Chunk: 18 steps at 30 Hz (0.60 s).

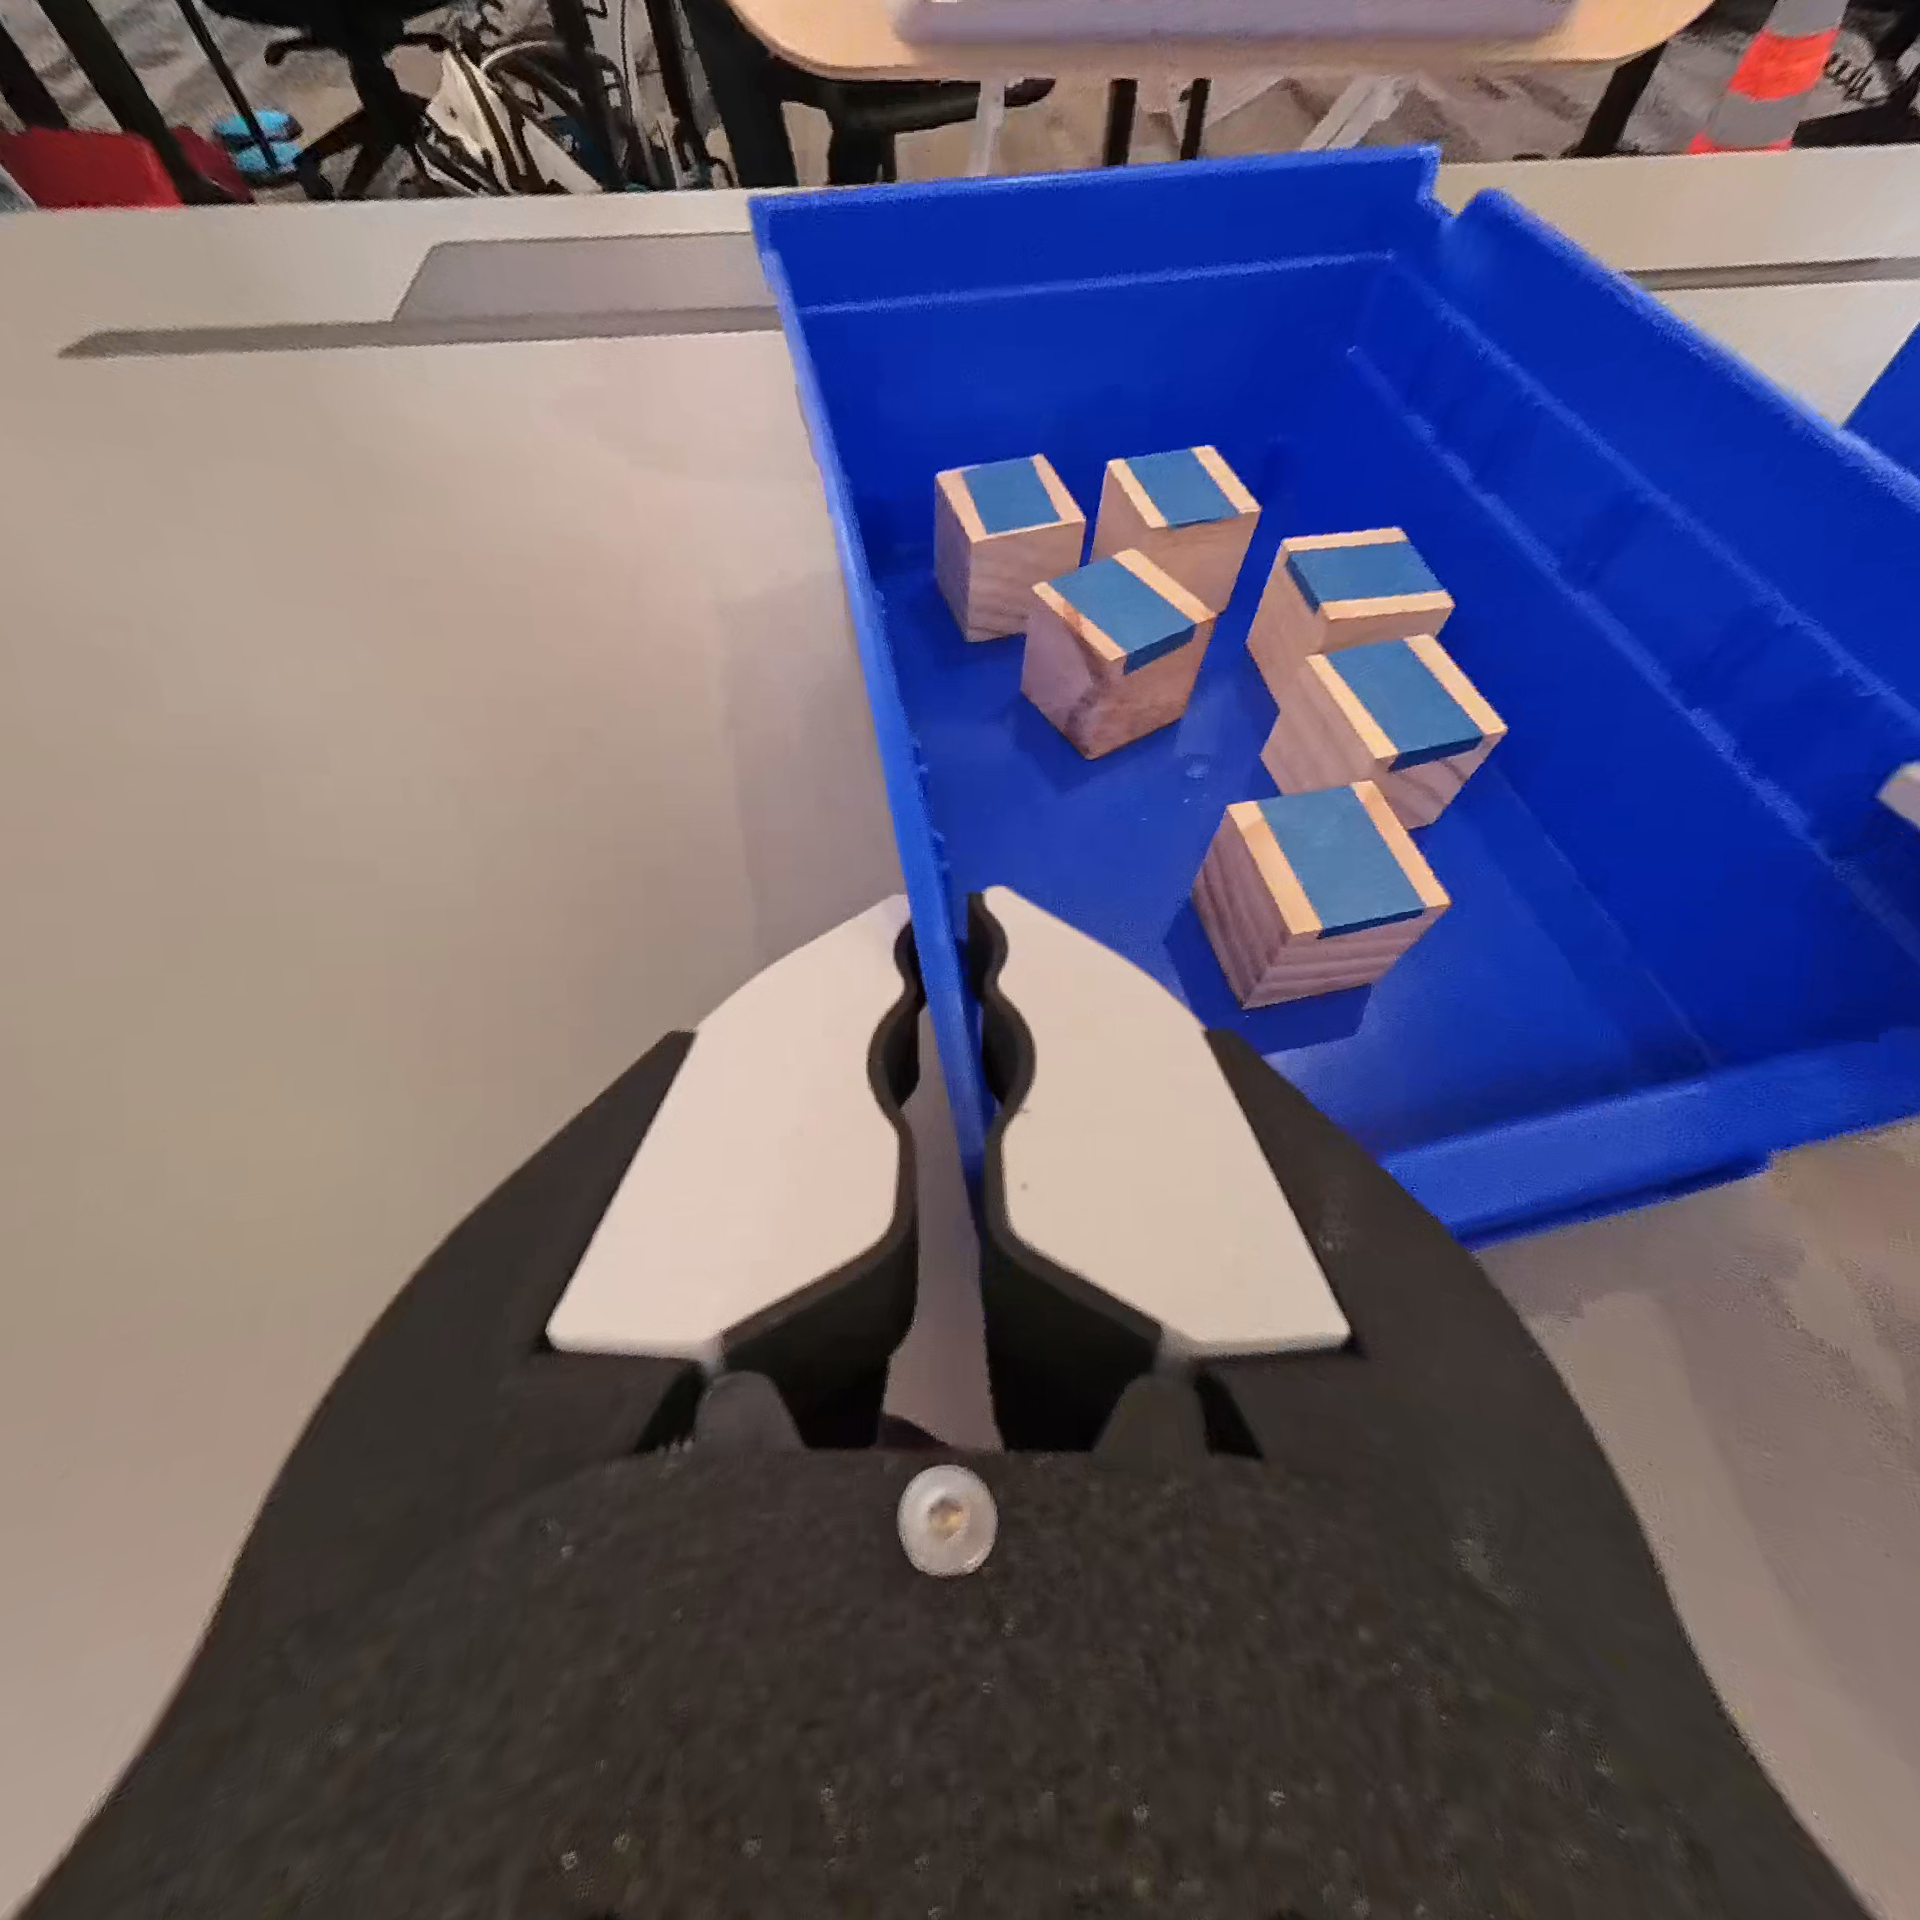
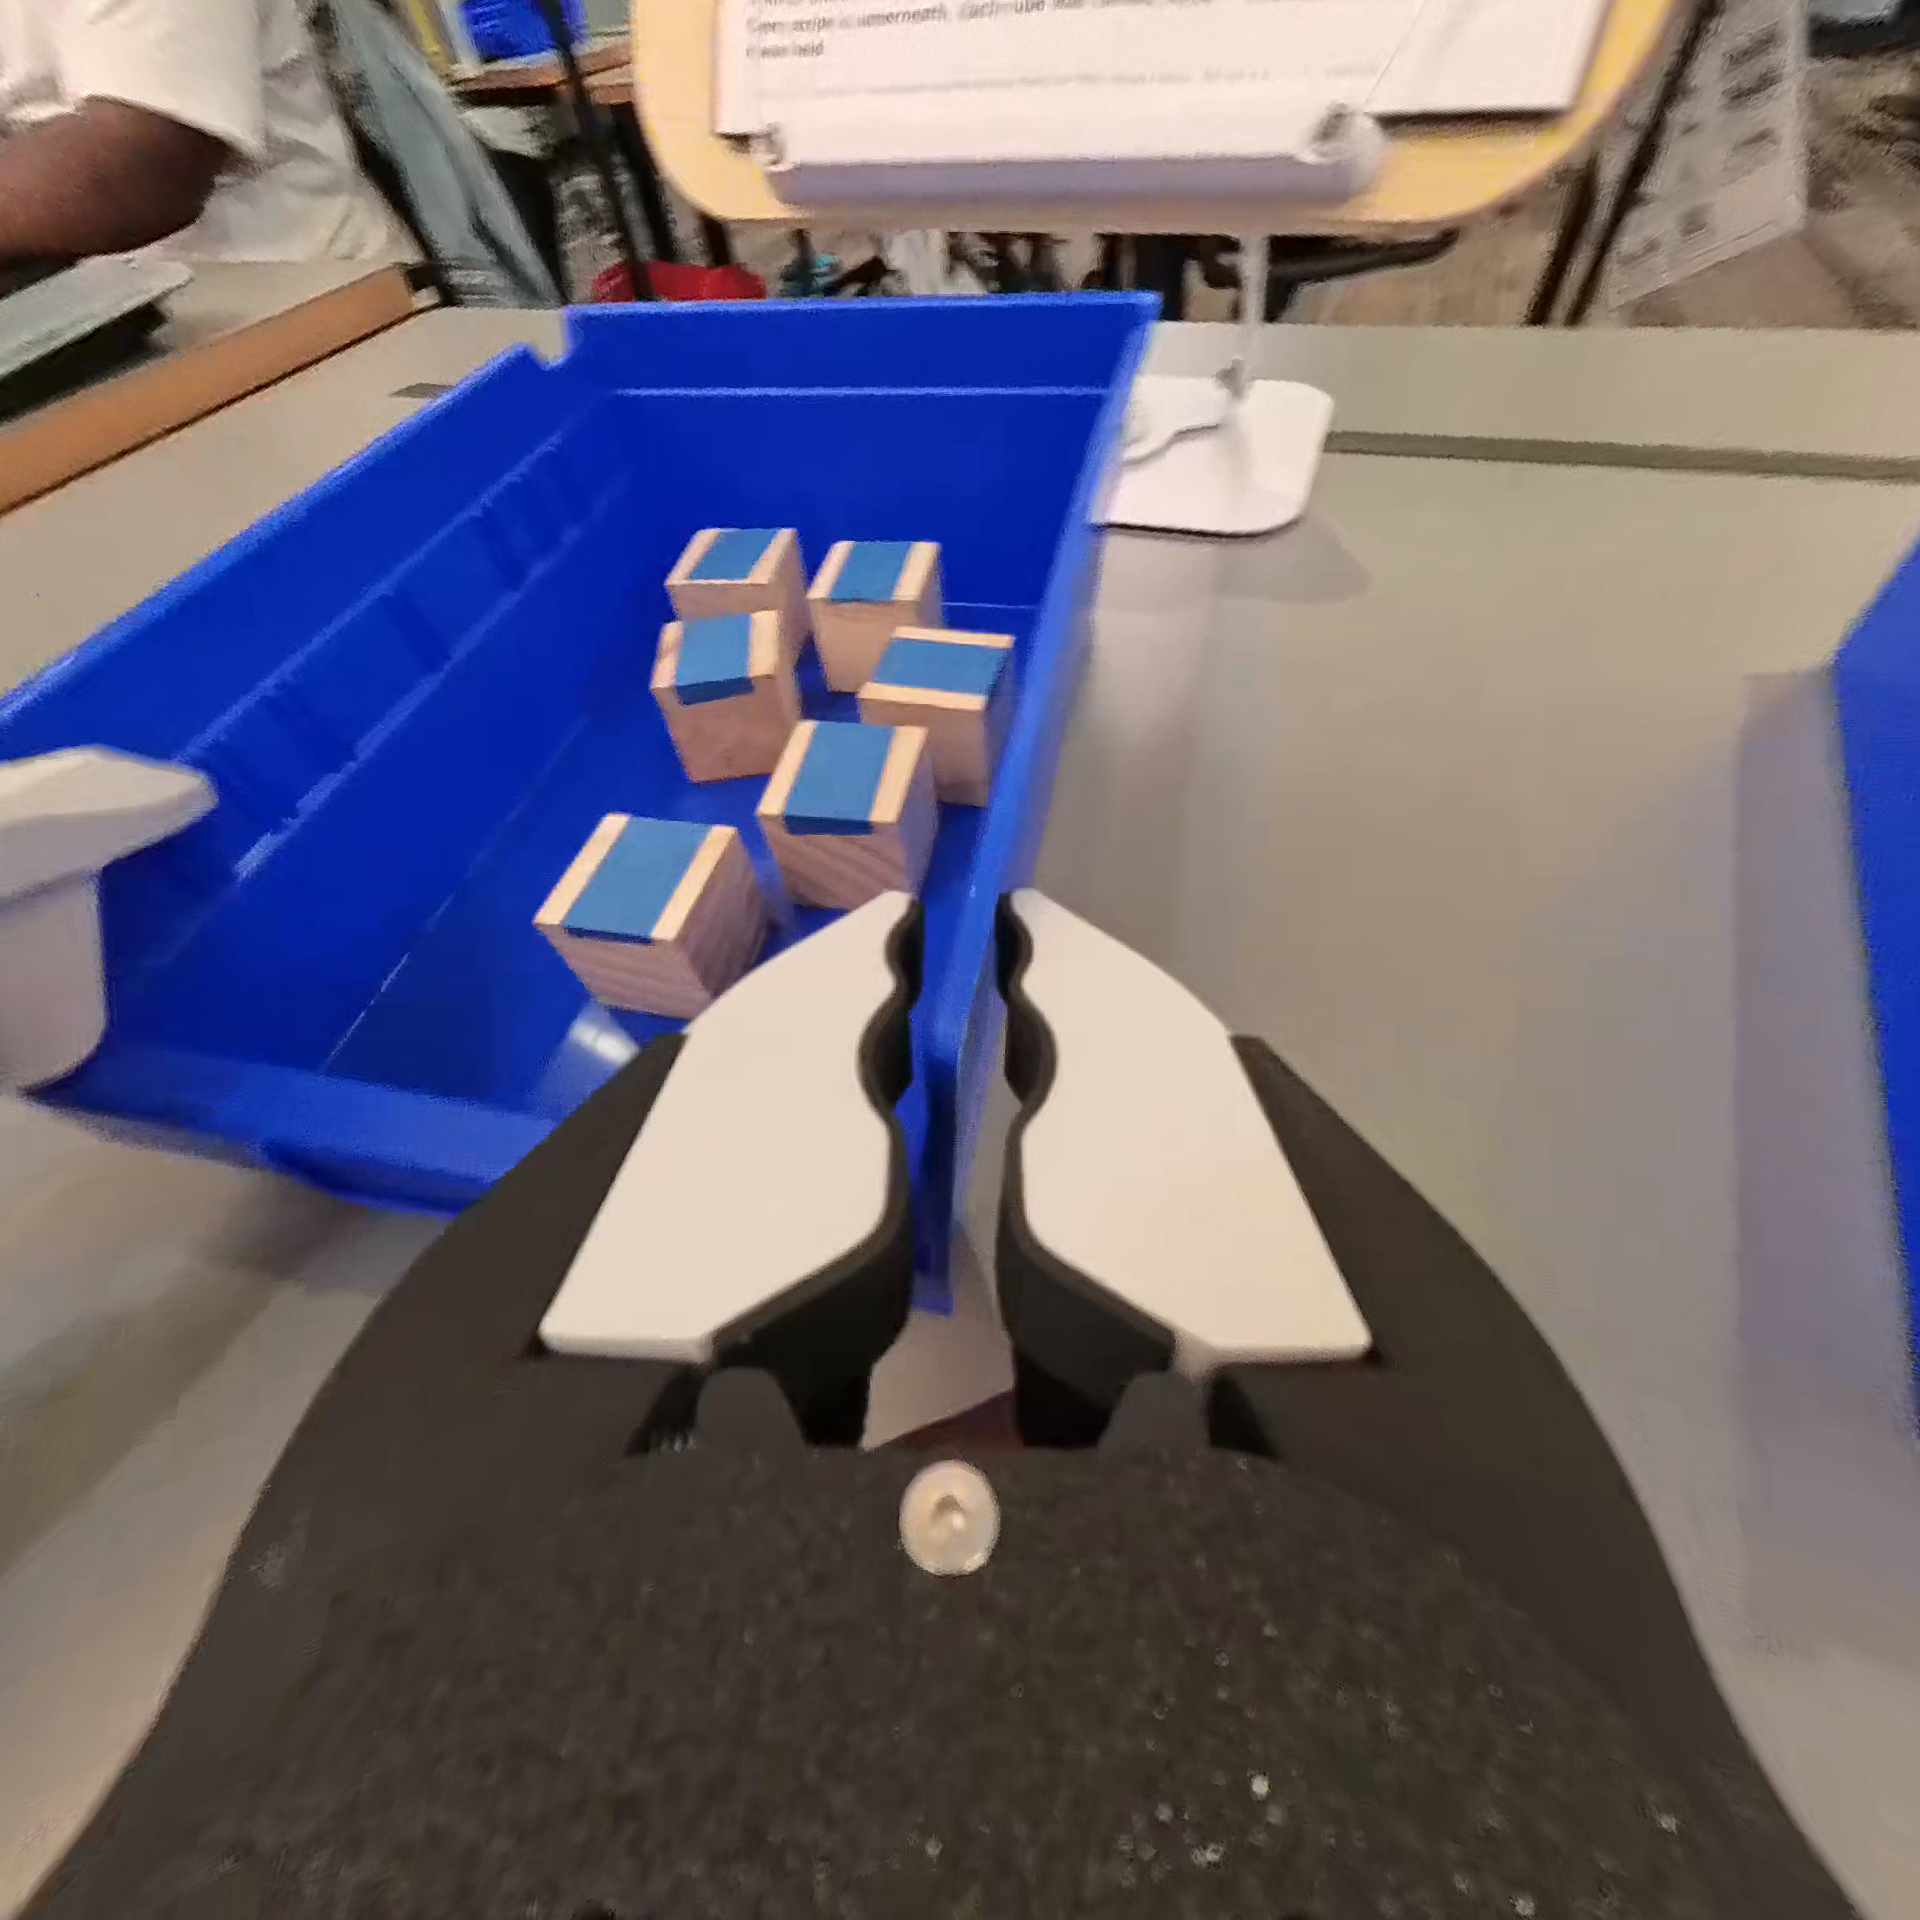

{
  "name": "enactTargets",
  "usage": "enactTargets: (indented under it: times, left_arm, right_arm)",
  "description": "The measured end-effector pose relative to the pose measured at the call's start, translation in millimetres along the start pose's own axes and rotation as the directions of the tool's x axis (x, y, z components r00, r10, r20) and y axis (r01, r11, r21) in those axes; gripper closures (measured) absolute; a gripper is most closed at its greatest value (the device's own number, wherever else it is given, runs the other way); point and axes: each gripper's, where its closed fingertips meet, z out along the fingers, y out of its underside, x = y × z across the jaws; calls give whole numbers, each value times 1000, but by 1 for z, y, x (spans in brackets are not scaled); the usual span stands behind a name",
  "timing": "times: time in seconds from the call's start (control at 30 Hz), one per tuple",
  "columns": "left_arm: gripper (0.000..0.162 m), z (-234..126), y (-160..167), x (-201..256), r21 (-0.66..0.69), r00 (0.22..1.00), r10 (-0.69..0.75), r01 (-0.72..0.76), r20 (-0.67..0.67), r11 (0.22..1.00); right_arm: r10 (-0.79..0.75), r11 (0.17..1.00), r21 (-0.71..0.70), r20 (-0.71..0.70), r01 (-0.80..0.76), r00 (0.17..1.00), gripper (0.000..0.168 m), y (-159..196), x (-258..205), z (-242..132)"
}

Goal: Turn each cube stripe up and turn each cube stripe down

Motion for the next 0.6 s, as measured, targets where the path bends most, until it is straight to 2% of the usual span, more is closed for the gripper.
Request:
enactTargets:
  times: [0.1, 0.23, 0.43, 0.6]
  left_arm:
    - [158, -7, -1, -7, 13, 998, 42, -42, 42, 999]
    - [160, -26, -4, -42, 41, 995, 67, -70, 73, 997]
    - [160, -51, -20, -143, 100, 986, 55, -72, 155, 992]
    - [160, -35, -20, -232, 68, 989, 39, -49, 143, 997]
  right_arm:
    - [44, 999, -8, -56, -44, 997, 163, -1, -4, 2]
    - [99, 995, 38, -46, -97, 994, 164, -1, -42, -4]
    - [69, 992, 103, 12, -70, 998, 163, -25, -140, 25]
    - [28, 998, 53, 27, -30, 999, 161, -29, -217, 73]
